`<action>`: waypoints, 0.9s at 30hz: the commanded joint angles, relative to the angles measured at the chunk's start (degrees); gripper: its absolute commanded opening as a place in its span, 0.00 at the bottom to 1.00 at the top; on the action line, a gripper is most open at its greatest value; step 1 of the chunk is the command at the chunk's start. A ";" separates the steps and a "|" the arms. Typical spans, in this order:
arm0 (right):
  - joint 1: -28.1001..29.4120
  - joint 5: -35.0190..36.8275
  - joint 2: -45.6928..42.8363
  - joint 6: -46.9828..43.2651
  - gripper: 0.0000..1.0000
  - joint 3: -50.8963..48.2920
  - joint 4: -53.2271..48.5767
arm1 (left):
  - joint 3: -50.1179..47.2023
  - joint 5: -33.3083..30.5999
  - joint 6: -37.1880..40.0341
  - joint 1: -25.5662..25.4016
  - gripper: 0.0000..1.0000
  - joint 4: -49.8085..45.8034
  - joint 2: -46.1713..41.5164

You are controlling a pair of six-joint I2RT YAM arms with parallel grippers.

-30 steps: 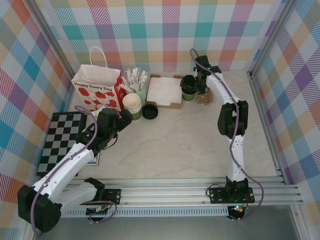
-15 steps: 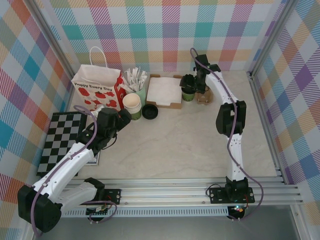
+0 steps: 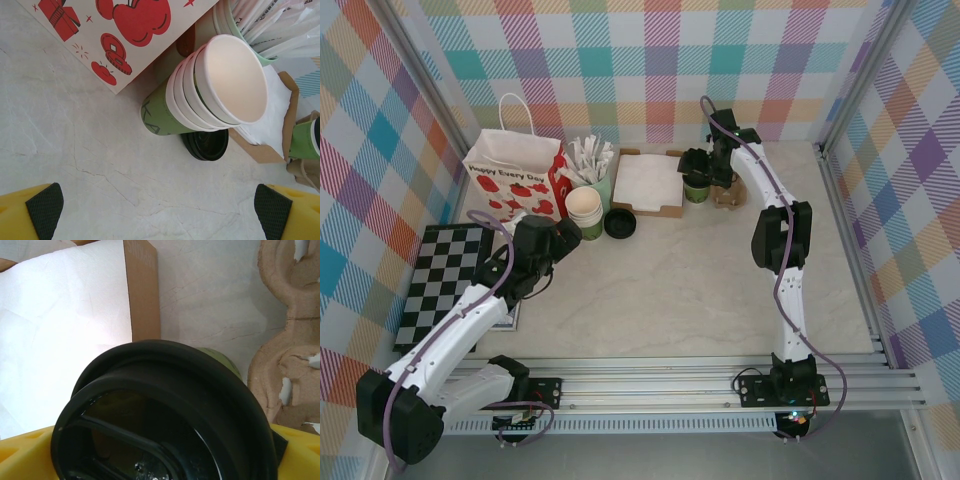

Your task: Pack the takeout coffee

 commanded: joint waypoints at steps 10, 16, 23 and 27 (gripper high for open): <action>0.37 1.08 -3.94 -1.11 1.00 1.79 -1.14 | 1.26 0.35 -0.80 1.16 1.00 -1.91 0.57; 0.37 2.84 -4.57 -1.22 1.00 1.76 -1.24 | 0.90 0.83 -1.12 1.48 1.00 -1.61 0.43; 0.37 5.14 -5.10 -1.46 1.00 1.67 -1.87 | 0.91 0.78 -1.56 1.77 1.00 -1.81 0.52; 0.37 6.82 -5.86 -1.70 1.00 1.33 -2.38 | 0.92 1.19 -1.56 2.07 1.00 -1.42 0.66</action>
